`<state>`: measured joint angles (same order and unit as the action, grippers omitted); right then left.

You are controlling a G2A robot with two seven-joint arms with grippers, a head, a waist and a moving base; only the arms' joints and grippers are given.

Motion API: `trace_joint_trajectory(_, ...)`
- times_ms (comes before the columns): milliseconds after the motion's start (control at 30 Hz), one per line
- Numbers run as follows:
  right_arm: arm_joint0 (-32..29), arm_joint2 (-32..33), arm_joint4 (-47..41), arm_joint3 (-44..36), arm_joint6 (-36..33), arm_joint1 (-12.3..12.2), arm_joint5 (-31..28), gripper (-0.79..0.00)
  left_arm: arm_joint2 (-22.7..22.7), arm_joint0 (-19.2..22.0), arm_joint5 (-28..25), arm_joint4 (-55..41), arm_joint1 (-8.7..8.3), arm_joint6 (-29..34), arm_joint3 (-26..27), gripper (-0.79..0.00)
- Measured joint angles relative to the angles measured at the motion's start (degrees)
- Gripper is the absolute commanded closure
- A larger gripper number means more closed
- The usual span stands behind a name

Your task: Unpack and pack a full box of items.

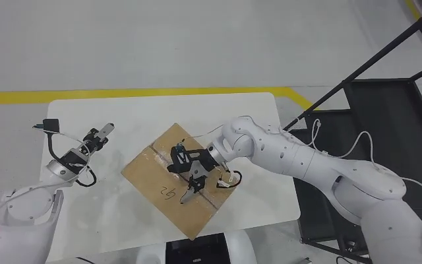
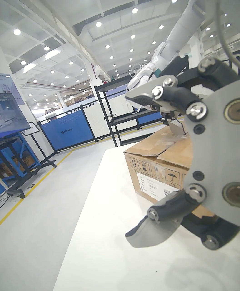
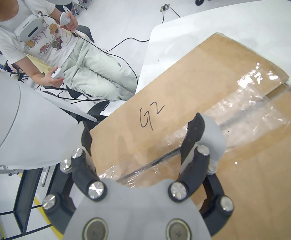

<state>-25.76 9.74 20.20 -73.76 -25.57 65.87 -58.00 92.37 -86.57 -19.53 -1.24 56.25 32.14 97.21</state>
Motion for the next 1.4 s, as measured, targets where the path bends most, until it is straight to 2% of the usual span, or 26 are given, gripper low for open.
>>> trace_joint_trajectory(567, 3.17, 0.0, 11.16, 10.46, 15.52, 7.6, 0.0, -0.785, 0.0, 0.0, 0.0, 0.0, 0.0, 0.0, 0.0, -0.785)
trace_joint_trajectory(1133, 5.41, 0.0, 15.96, 20.61, 23.67, 15.94, 0.0, -0.785, 0.0, 0.0, 0.0, 0.0, 0.0, 0.0, 0.0, -0.785)
trace_joint_trajectory(1267, 6.2, 0.0, 18.61, 18.13, 29.04, 16.0, 0.0, -0.785, 0.0, 0.0, 0.0, 0.0, 0.0, 0.0, 0.0, -0.785)
trace_joint_trajectory(1400, 6.06, 0.0, 23.63, 13.24, 33.88, 13.74, 0.0, -0.785, 0.0, 0.0, 0.0, 0.0, 0.0, 0.0, 0.0, -0.785)
